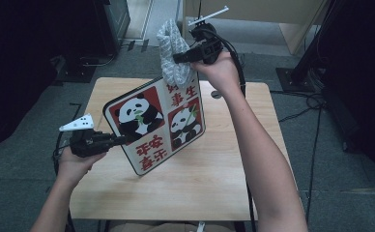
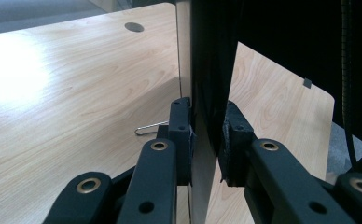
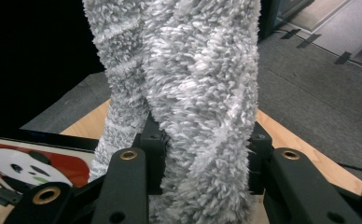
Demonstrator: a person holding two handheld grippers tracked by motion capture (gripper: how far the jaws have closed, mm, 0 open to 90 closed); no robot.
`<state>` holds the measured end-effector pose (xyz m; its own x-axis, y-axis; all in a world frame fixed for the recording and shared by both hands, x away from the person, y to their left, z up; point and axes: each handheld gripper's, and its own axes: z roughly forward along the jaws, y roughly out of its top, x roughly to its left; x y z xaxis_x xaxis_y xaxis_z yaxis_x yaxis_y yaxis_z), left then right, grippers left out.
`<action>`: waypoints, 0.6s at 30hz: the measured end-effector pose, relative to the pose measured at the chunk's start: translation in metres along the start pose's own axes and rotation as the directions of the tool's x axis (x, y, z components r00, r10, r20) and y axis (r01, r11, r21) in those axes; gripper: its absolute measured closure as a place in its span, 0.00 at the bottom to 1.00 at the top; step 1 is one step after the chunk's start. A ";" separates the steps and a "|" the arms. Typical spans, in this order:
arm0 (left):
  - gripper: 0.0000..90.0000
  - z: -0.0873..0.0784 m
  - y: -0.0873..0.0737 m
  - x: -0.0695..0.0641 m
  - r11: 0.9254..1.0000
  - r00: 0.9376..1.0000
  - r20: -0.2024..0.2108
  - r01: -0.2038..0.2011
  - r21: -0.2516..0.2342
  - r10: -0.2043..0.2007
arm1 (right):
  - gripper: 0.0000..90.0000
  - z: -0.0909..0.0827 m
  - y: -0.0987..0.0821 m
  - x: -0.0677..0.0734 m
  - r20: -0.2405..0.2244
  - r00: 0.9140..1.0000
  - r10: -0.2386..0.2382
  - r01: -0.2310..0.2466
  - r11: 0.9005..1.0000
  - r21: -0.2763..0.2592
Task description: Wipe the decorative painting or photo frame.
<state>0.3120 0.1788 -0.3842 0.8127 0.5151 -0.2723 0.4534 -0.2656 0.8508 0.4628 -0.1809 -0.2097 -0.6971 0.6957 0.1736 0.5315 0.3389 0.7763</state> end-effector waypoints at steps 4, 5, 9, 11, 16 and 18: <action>0.87 0.000 0.000 0.001 1.000 1.000 0.002 0.000 0.001 0.000 | 0.70 -0.001 0.001 -0.008 0.018 1.000 0.020 -0.020 1.000 0.007; 0.87 0.000 0.000 0.001 1.000 1.000 0.002 0.000 0.001 0.000 | 0.70 -0.001 0.001 -0.008 0.018 1.000 0.020 -0.020 1.000 0.007; 0.87 0.000 0.000 0.001 1.000 1.000 0.003 0.002 -0.001 -0.002 | 0.70 -0.002 0.002 -0.015 0.038 0.999 0.033 -0.034 0.999 0.012; 0.87 0.000 0.000 0.001 1.000 1.000 0.004 0.002 -0.002 -0.002 | 0.70 -0.002 0.002 -0.016 0.041 0.999 0.032 -0.033 0.999 0.012; 0.87 0.000 0.000 0.001 1.000 1.000 0.004 0.004 -0.005 -0.004 | 0.70 -0.003 0.000 -0.024 0.050 0.998 0.049 -0.050 0.999 0.011; 0.87 0.000 -0.001 0.001 1.000 1.000 0.005 0.004 -0.005 -0.004 | 0.70 -0.005 -0.002 -0.030 0.060 0.996 0.062 -0.063 0.998 0.012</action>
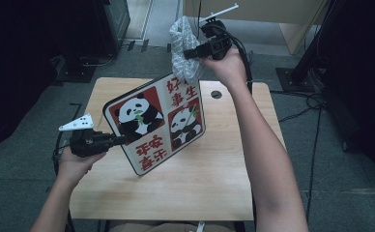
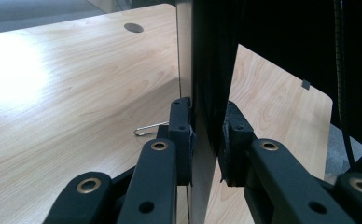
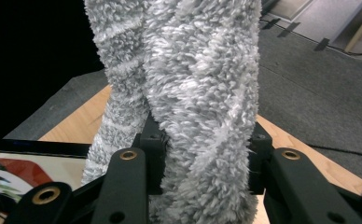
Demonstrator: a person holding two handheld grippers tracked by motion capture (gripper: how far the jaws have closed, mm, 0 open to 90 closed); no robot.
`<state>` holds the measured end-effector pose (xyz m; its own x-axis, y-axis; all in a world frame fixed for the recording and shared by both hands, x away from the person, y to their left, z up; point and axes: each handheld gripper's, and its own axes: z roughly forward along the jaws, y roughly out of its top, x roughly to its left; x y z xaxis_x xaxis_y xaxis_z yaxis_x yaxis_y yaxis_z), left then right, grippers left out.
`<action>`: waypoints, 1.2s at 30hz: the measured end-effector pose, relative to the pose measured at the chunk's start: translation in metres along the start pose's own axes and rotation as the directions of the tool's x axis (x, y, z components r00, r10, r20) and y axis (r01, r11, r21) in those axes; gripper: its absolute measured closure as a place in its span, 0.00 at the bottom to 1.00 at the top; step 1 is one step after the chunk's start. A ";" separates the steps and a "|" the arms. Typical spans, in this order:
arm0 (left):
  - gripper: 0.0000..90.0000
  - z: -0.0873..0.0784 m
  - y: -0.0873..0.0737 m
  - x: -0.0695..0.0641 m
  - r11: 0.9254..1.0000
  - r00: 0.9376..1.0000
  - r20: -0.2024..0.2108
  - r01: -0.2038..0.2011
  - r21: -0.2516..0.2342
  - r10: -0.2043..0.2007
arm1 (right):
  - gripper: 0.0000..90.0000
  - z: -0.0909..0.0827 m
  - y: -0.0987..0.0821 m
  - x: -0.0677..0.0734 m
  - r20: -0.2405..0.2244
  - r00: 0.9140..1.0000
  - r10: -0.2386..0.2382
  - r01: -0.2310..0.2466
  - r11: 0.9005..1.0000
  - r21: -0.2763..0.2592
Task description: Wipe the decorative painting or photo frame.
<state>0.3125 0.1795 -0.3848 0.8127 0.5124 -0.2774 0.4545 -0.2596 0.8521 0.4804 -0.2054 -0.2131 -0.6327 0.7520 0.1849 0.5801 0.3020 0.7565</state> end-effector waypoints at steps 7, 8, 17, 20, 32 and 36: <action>0.87 0.000 0.000 0.001 1.000 1.000 0.002 0.002 -0.002 -0.002 | 0.70 -0.003 -0.004 -0.011 0.017 0.999 0.028 -0.028 1.000 -0.001; 0.87 0.000 0.000 0.001 1.000 1.000 0.002 0.001 -0.002 -0.001 | 0.70 -0.003 -0.004 -0.012 0.017 0.999 0.031 -0.031 1.000 -0.002; 0.87 0.000 0.000 0.001 1.000 1.000 0.000 0.002 -0.001 -0.002 | 0.70 -0.012 -0.013 -0.026 0.055 0.996 0.063 -0.063 0.998 -0.004; 0.87 0.000 0.000 0.001 1.000 1.000 -0.002 0.001 -0.001 -0.001 | 0.70 -0.016 -0.018 -0.032 0.064 0.996 0.068 -0.068 0.998 -0.002; 0.87 0.000 0.000 0.001 1.000 1.000 -0.001 -0.001 0.000 0.001 | 0.71 -0.015 -0.033 -0.043 0.098 0.994 0.055 -0.057 0.998 0.020; 0.87 0.000 0.000 0.001 1.000 1.000 0.000 -0.002 0.001 0.002 | 0.71 -0.011 -0.034 -0.041 0.085 0.996 0.032 -0.033 0.999 0.019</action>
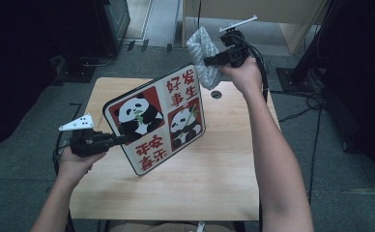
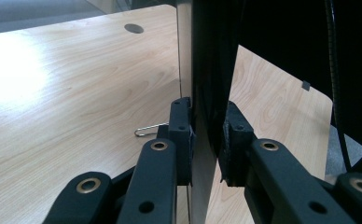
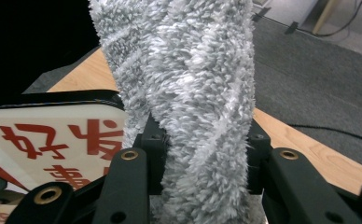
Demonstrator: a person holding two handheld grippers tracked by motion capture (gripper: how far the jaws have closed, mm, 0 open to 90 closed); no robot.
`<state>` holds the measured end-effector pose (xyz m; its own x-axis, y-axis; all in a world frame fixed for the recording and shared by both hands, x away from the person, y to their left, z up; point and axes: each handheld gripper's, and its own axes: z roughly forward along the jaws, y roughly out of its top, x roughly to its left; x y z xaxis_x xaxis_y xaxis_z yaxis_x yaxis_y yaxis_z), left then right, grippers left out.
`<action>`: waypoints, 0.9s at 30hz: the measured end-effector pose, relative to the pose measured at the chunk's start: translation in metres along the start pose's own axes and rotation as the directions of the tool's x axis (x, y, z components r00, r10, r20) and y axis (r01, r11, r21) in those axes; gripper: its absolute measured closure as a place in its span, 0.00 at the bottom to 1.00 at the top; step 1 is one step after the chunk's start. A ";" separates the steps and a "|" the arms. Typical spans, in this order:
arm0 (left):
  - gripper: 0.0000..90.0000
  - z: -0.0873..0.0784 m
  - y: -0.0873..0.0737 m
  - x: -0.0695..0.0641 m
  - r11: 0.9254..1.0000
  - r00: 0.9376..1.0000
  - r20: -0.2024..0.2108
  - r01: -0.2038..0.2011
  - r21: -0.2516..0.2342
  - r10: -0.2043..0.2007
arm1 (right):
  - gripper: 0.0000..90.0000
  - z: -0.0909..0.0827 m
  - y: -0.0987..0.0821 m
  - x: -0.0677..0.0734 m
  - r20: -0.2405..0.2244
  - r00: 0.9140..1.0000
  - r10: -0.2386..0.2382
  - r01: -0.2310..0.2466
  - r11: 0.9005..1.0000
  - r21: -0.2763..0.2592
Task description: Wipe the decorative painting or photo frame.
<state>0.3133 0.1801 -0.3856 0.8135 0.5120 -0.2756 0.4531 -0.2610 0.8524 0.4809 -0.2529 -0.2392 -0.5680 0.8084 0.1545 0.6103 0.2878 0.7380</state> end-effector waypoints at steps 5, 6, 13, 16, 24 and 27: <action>0.87 0.000 0.000 0.000 1.000 1.000 -0.001 -0.006 -0.001 0.006 | 0.71 0.004 0.000 0.003 -0.009 1.000 -0.021 0.021 0.999 0.027; 0.87 0.000 0.000 0.000 1.000 1.000 -0.001 -0.006 -0.002 0.006 | 0.71 0.006 -0.002 0.004 -0.005 0.999 -0.032 0.033 0.999 0.036; 0.87 0.000 0.000 0.000 1.000 1.000 -0.002 -0.006 -0.002 0.006 | 0.71 0.010 -0.008 0.004 -0.021 0.999 -0.039 0.040 0.998 0.038; 0.87 0.000 0.000 0.000 1.000 1.000 -0.002 -0.007 -0.001 0.007 | 0.71 0.011 -0.010 0.002 -0.025 0.999 -0.035 0.036 0.999 0.039; 0.87 0.000 0.000 -0.001 1.000 1.000 -0.003 -0.005 0.001 0.005 | 0.71 0.017 -0.023 -0.003 -0.040 0.999 -0.011 0.012 0.999 0.033; 0.87 0.000 0.000 -0.001 1.000 1.000 -0.003 -0.006 0.000 0.006 | 0.71 0.018 -0.028 -0.004 -0.037 0.999 -0.006 0.007 1.000 0.022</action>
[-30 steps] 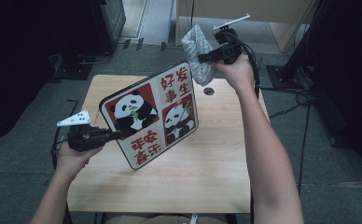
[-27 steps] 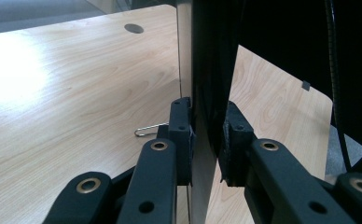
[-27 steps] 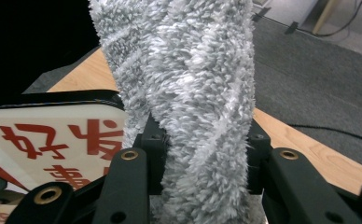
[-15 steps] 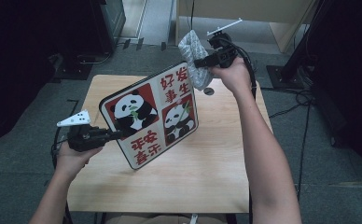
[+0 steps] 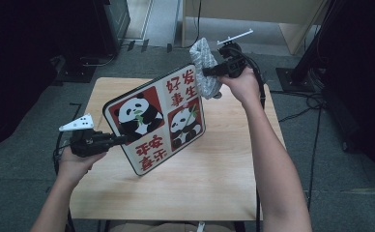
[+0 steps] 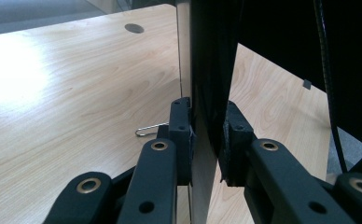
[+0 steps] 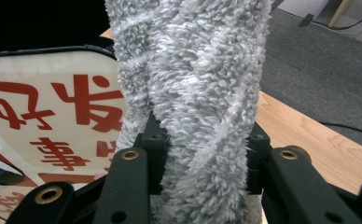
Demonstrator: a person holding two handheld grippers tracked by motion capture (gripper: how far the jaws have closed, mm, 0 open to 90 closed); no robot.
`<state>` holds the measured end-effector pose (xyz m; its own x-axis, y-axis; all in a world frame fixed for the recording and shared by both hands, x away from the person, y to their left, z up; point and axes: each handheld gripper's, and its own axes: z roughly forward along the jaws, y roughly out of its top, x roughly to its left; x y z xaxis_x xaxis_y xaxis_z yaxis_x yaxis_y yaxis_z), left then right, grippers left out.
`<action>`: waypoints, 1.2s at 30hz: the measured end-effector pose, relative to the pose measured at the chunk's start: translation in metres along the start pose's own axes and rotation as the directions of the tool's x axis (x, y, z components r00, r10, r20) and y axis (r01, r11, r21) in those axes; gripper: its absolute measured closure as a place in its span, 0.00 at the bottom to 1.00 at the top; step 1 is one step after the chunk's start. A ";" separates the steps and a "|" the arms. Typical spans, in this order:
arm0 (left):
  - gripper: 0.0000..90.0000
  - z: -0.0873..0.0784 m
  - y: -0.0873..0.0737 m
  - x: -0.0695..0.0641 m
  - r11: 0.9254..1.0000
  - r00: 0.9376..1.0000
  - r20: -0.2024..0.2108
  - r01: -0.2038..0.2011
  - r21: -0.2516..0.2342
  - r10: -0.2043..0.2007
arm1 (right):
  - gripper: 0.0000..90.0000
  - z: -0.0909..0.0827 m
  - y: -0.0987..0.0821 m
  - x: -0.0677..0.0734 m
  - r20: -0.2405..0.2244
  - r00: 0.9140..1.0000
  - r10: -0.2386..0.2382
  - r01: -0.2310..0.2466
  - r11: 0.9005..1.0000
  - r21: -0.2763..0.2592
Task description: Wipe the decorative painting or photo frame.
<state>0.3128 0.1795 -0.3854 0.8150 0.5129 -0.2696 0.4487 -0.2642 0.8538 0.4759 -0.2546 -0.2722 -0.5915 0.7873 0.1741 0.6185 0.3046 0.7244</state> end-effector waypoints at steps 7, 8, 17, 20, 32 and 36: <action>0.87 0.000 0.000 0.000 1.000 1.000 0.001 0.004 -0.001 -0.004 | 0.71 0.004 -0.008 -0.002 -0.004 1.000 0.007 -0.007 1.000 0.002; 0.87 0.000 0.000 0.000 1.000 1.000 0.001 0.004 -0.001 -0.004 | 0.71 0.004 -0.010 -0.002 -0.007 1.000 0.010 -0.010 1.000 0.003; 0.87 0.000 0.000 0.000 1.000 1.000 0.001 0.006 0.000 -0.006 | 0.71 0.010 -0.021 -0.005 -0.014 0.999 0.033 -0.033 0.999 -0.006; 0.87 0.000 0.000 0.000 1.000 1.000 0.001 0.007 0.000 -0.007 | 0.71 0.011 -0.024 -0.005 -0.016 0.999 0.041 -0.041 0.999 0.001; 0.87 0.000 0.000 0.000 1.000 1.000 0.002 0.008 -0.001 -0.008 | 0.71 0.018 -0.038 -0.008 -0.025 0.998 0.053 -0.052 0.999 0.015; 0.87 0.000 0.000 0.000 1.000 1.000 0.001 0.007 -0.001 -0.007 | 0.71 0.021 -0.043 -0.009 -0.027 0.998 0.054 -0.054 0.998 0.023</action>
<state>0.3130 0.1795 -0.3859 0.8120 0.5141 -0.2764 0.4545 -0.2598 0.8520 0.4656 -0.2634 -0.3183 -0.5708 0.7878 0.2313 0.6611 0.2739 0.6985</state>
